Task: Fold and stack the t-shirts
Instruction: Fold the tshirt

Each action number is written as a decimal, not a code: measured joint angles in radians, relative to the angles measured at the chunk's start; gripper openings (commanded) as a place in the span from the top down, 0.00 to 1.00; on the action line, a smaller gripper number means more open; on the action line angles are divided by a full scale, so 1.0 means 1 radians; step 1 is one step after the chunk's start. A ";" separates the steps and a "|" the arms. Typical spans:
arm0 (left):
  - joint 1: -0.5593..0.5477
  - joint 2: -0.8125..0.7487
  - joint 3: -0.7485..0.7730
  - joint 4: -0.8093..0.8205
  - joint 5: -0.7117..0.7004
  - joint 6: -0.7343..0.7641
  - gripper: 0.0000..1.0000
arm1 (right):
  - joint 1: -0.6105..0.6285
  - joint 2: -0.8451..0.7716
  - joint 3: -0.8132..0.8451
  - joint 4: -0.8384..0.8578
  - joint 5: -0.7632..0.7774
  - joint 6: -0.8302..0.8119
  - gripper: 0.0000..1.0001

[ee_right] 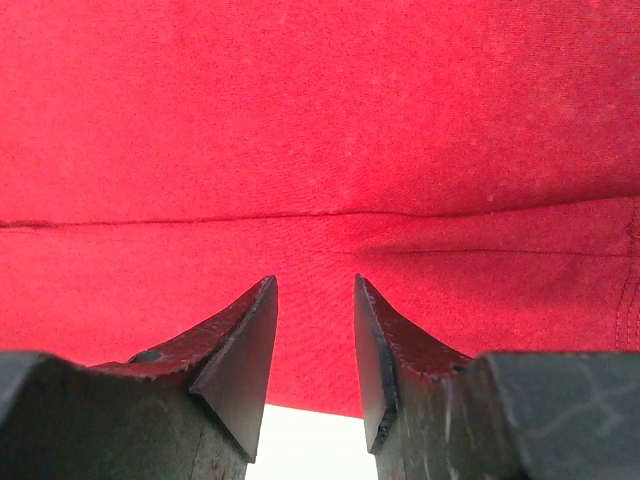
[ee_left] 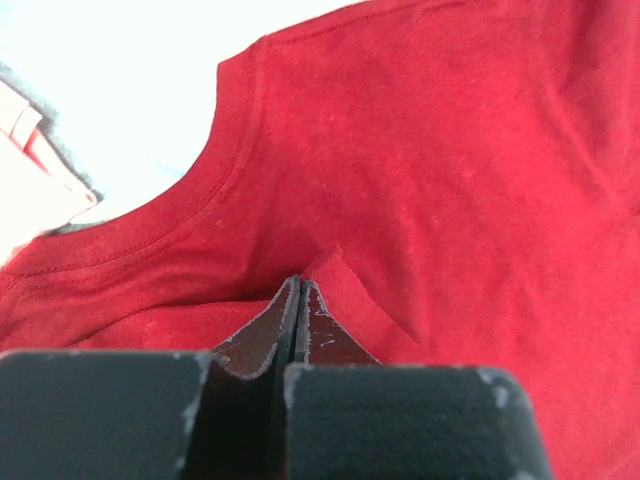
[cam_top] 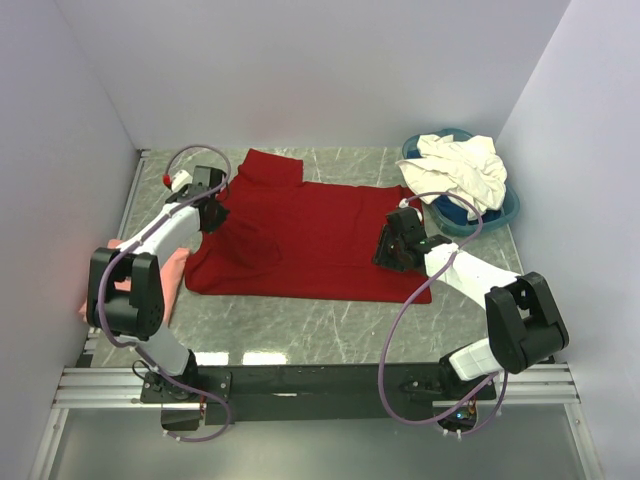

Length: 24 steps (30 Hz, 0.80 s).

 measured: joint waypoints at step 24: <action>0.012 -0.015 -0.084 0.153 0.130 0.050 0.50 | 0.013 0.000 0.000 0.009 0.000 -0.003 0.53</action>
